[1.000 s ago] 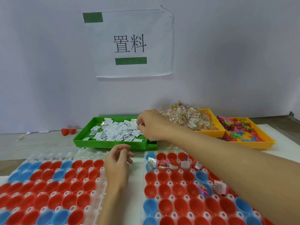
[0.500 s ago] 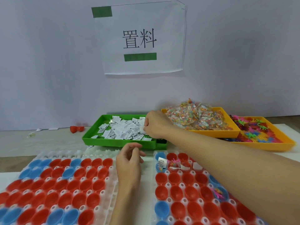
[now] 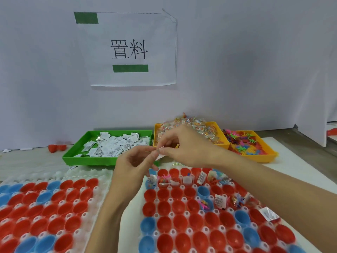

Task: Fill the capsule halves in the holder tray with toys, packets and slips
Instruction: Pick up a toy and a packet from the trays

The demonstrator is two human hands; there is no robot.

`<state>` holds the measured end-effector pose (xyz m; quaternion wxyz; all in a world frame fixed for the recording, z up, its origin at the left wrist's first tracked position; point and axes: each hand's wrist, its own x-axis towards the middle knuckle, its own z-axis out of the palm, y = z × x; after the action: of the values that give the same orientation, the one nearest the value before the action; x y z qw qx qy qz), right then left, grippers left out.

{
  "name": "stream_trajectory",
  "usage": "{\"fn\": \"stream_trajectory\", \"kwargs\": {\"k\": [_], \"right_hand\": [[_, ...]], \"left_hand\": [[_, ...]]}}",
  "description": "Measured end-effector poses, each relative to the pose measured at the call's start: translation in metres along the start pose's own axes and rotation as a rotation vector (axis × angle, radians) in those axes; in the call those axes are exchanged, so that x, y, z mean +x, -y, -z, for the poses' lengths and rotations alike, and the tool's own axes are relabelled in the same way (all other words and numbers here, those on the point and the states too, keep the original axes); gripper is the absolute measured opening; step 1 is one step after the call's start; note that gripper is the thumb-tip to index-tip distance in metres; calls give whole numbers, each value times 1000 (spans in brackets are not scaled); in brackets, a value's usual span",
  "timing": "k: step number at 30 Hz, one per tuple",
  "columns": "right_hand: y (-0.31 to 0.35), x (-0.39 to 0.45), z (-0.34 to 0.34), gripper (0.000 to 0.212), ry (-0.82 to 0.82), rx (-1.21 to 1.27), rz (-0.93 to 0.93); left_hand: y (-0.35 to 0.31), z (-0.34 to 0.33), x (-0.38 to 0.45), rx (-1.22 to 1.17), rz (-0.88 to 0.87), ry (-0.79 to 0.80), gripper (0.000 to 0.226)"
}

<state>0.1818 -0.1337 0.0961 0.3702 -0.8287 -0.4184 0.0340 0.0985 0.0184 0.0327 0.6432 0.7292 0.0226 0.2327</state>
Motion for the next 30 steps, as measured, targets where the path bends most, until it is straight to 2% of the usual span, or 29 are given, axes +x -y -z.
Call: {"fn": "stream_trajectory", "kwargs": {"k": [4, 7, 12, 14, 19, 24, 30], "right_hand": [[3, -33, 11, 8, -63, 89, -12], [-2, -49, 17, 8, -117, 199, -97], [-12, -67, 24, 8, -155, 146, -190], [-16, -74, 29, 9, -127, 20, -222], [-20, -90, 30, 11, 89, -308, -284], [-22, -92, 18, 14, 188, -391, -316], [-21, -93, 8, 13, 208, -439, -343]], "left_hand": [[-15, -15, -4, -64, -73, 87, 14], [-18, -23, -5, -99, -57, 125, 12], [-15, -28, -6, -69, 2, 234, 20], [-13, -24, -6, -52, 29, 197, 20], [-5, -4, -1, 20, 63, 37, 10], [1, 10, -1, 39, 84, -54, 9], [10, 18, 0, 94, 117, -106, 12]]}}
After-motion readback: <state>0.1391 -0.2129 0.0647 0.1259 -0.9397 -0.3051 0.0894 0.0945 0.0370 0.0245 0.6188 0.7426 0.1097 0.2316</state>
